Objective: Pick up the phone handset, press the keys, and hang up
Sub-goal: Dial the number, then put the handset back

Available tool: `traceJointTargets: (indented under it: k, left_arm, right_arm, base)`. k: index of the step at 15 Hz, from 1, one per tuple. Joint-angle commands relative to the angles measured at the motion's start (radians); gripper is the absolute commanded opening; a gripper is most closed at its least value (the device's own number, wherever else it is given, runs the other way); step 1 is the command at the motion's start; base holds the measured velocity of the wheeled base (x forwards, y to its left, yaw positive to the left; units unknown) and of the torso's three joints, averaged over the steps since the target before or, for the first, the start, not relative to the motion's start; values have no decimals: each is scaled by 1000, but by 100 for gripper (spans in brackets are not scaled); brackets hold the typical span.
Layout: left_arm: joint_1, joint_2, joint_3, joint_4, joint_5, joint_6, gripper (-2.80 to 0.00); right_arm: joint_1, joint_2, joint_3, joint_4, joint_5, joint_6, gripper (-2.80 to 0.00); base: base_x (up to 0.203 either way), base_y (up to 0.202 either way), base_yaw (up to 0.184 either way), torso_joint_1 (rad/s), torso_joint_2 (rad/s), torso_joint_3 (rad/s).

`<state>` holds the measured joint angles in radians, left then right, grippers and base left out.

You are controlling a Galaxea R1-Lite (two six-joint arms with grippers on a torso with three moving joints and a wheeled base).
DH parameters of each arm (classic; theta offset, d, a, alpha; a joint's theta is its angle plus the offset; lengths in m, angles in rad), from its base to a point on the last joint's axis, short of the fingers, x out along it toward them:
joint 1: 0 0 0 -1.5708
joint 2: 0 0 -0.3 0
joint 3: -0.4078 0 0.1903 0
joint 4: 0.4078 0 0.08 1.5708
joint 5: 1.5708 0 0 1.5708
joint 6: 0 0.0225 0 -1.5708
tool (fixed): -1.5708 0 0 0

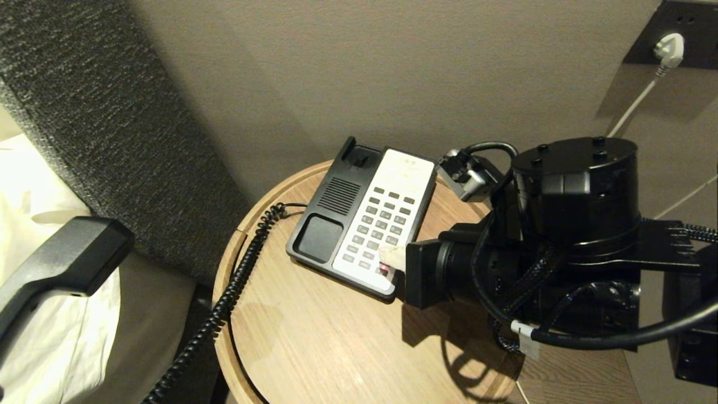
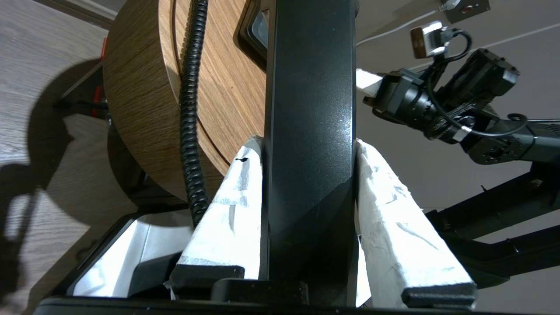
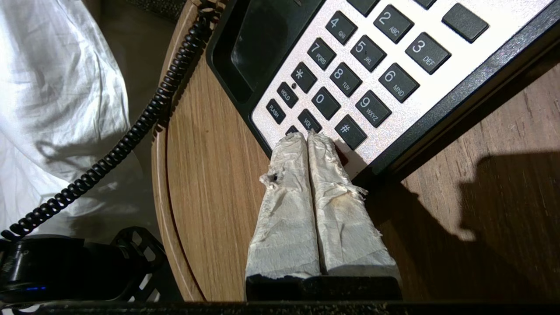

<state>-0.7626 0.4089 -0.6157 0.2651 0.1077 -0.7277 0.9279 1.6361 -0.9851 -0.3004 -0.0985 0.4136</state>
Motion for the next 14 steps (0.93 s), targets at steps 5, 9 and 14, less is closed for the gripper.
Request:
traceJointTargets:
  k: [5,9,14]
  left_arm:
    - [-1,7,1,-2,2,95,-280]
    - [38,105,0,-36,-4,329,-280]
    - [65,457,-55,-271,-12,548,-280]
  right_arm:
    - [-4,-93,3,54,-58,-2,-280]
    - [-31,-246,22,171,-72,-3,-280]
    - [-50,-444,18,316,-224,-9,-280]
  base:
    - [0,0,0,0,0,0]
    - [0,0,0,0,0,0]
    - [0,0,0,0,0,0]
